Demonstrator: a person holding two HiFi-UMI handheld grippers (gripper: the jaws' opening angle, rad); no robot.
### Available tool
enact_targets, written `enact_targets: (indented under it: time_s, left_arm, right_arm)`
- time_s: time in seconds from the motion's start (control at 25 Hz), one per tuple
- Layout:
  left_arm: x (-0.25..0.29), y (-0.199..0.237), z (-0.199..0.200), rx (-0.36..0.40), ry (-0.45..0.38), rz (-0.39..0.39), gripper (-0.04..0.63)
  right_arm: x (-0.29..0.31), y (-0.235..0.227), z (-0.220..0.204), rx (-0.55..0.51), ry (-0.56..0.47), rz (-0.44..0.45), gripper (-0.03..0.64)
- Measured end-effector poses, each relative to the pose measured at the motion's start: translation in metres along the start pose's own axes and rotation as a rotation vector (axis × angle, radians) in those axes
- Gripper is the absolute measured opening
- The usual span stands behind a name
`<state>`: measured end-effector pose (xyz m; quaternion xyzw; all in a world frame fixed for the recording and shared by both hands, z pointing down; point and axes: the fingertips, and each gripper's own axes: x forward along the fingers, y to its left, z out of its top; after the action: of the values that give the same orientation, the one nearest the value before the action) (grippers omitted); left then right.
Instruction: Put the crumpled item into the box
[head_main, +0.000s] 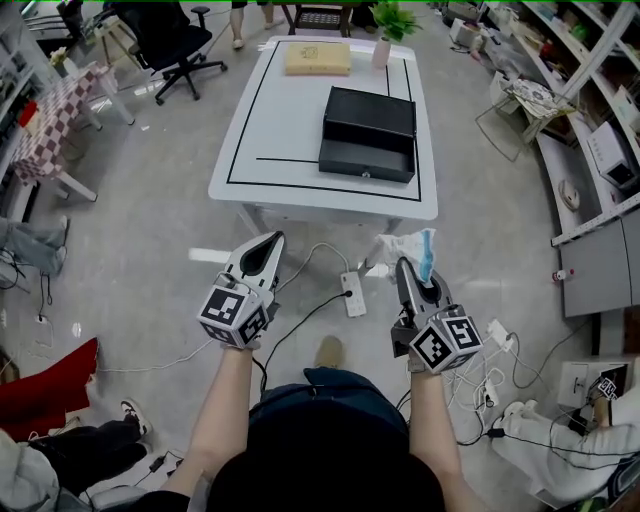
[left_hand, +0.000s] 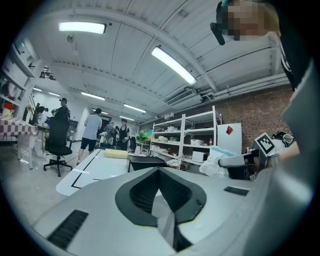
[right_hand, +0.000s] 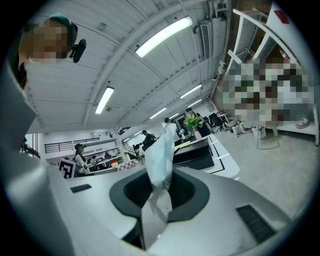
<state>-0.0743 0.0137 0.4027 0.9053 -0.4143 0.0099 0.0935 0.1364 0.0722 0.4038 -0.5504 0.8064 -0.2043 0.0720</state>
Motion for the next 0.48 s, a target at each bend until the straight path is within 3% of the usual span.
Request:
enact_targets:
  time_s: [0.24,0.48]
  left_arm:
    - [0.034,0.000,0.007,-0.009,-0.032,-0.015,0.000]
    - [0.044,0.007,-0.004,-0.012,-0.010,-0.006,0.000]
  right_arm:
    - [0.016,-0.020,0.014,-0.021,0.000,0.004,0.063]
    - [0.024,-0.032,0.008,-0.005,0.017,0.002,0.063]
